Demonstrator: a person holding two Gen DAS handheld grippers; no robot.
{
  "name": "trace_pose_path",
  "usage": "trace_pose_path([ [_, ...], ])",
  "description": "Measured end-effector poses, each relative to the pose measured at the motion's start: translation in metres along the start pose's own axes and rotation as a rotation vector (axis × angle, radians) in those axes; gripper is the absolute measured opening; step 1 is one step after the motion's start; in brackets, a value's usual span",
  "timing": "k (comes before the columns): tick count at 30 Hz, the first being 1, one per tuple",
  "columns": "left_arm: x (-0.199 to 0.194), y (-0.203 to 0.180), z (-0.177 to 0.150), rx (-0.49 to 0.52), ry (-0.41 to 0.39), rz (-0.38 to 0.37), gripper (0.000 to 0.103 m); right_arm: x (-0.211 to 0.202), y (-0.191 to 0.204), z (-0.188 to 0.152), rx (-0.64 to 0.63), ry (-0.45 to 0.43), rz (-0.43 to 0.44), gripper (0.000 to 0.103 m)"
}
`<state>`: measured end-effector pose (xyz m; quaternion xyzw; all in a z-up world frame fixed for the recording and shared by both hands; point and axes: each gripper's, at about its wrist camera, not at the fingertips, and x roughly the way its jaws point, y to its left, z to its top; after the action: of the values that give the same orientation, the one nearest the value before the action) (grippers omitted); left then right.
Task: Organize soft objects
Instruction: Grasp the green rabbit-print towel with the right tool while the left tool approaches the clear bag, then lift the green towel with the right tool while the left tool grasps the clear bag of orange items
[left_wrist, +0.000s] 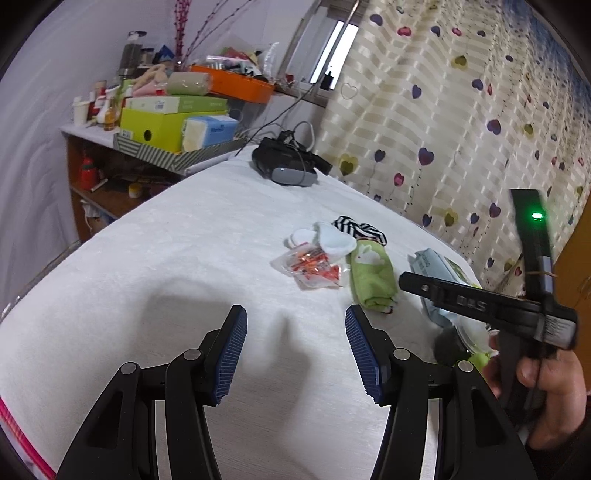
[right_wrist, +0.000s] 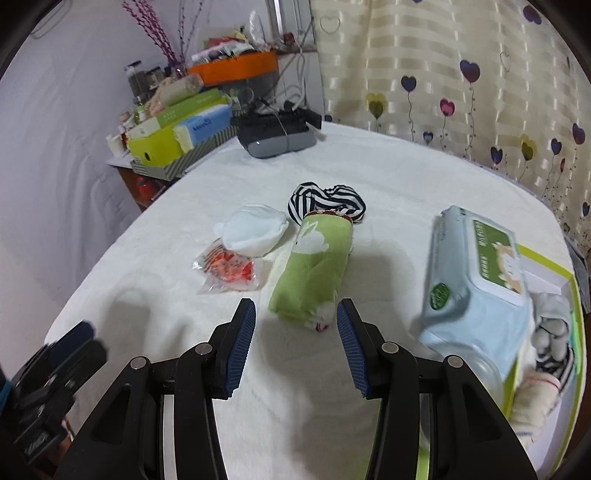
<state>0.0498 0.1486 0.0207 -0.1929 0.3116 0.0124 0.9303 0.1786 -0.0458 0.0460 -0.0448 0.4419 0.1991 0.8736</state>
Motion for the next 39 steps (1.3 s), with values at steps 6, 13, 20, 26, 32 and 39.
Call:
trace_pose_path([
  [6,0.004,0.01,0.004,-0.018,0.005,0.013,0.055,0.039,-0.005,0.016,0.039,0.073,-0.036,0.047],
  [13,0.011,0.01,0.008,-0.015,0.02,0.021,0.055,0.073,-0.014,0.019,0.116,0.15,-0.021,0.047],
  [20,0.016,0.002,0.015,0.002,0.037,0.009,0.055,0.065,-0.013,0.019,0.122,0.129,0.011,0.03],
  [26,0.031,-0.015,0.025,0.051,0.059,0.02,0.055,0.032,-0.012,0.012,0.098,0.065,0.045,0.029],
  [32,0.06,-0.035,0.036,0.138,0.109,0.027,0.055,-0.007,-0.015,0.004,0.092,-0.009,0.076,0.029],
  [39,0.104,-0.046,0.046,0.197,0.147,0.061,0.055,-0.033,-0.02,-0.003,0.087,-0.061,0.099,0.029],
])
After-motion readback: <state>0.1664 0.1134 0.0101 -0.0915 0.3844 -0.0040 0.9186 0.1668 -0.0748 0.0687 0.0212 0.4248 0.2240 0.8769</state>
